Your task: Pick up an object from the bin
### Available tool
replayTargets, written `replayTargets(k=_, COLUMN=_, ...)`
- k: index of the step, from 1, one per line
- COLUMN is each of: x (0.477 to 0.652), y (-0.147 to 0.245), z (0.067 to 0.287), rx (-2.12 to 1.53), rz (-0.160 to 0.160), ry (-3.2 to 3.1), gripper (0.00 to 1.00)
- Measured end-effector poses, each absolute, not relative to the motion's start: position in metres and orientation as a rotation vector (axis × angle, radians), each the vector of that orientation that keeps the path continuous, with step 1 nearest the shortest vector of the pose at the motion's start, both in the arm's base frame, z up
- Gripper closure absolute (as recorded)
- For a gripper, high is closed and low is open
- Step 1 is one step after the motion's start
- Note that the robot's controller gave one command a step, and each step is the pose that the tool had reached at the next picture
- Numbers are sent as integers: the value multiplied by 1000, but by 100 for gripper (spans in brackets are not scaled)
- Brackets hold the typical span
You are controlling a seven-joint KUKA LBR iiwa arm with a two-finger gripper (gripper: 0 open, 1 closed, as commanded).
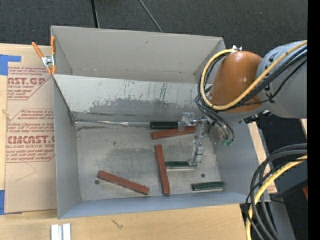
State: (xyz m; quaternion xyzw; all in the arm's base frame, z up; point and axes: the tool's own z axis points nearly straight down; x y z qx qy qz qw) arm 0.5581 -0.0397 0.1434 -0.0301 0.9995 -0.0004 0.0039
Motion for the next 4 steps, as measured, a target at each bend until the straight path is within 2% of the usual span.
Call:
replayTargets(k=1, x=566, y=-60, z=70, rx=225, rz=1, ry=3132, gripper=100)
replayTargets(k=2, x=563, y=-60, z=68, rx=224, rz=0, ry=3146, gripper=0)
replayTargets(k=3, x=563, y=-60, z=68, rx=224, rz=0, ry=3146, gripper=0)
replayTargets(k=4, x=525, y=-38, z=82, rx=83, rz=-2, ry=3139, gripper=0)
